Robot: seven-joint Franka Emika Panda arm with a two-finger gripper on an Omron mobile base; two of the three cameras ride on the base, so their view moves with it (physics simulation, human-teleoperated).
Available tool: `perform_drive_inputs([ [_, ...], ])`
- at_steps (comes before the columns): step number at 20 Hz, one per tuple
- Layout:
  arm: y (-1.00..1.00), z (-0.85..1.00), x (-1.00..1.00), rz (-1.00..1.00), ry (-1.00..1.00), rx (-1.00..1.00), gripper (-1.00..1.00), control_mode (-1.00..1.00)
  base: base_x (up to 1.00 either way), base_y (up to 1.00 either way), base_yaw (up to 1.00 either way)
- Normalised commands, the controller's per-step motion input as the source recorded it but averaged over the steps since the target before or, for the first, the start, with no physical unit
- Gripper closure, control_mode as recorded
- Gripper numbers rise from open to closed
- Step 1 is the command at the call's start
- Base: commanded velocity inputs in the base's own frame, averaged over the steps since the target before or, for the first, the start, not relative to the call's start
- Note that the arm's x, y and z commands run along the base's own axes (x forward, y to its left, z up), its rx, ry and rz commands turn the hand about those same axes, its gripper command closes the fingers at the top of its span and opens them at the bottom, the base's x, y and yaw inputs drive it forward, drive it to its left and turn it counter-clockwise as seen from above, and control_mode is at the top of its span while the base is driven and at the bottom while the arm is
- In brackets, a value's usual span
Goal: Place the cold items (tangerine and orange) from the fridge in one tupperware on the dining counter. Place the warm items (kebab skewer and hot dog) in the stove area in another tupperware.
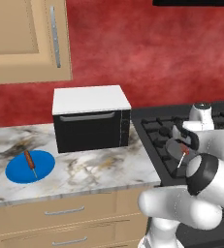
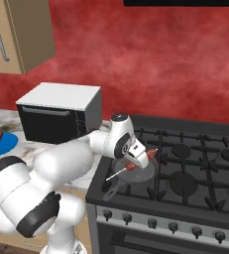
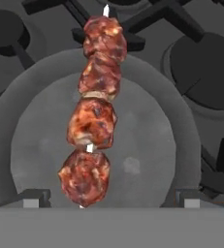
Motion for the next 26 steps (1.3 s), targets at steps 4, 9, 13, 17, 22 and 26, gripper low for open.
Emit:
perform_drive_inputs([
  [4, -0.28, -0.47, 0.56, 0.0, 0.09, 0.0, -1.0, -1.0, 0.0, 0.0, 0.0],
  [9, 0.0, -0.34, 0.68, 0.02, 0.03, 0.0, -1.0, -1.0, 0.0, 0.0, 0.0],
  [13, -0.06, -0.43, 0.48, 0.01, 0.03, 0.0, -1.0, -1.0, 0.0, 0.0, 0.0],
  [17, -0.43, -0.76, 0.0, 0.0, 0.01, 0.0, -1.0, -1.0, 0.0, 0.0, 0.0],
  [22, -0.14, -0.68, -0.14, -0.01, 0.01, 0.0, 1.0, -1.0, 0.0, 0.0, 0.0],
  [26, -0.11, -0.28, -0.73, -0.01, -0.06, 0.04, 1.0, -1.0, 0.0, 0.0, 0.0],
])
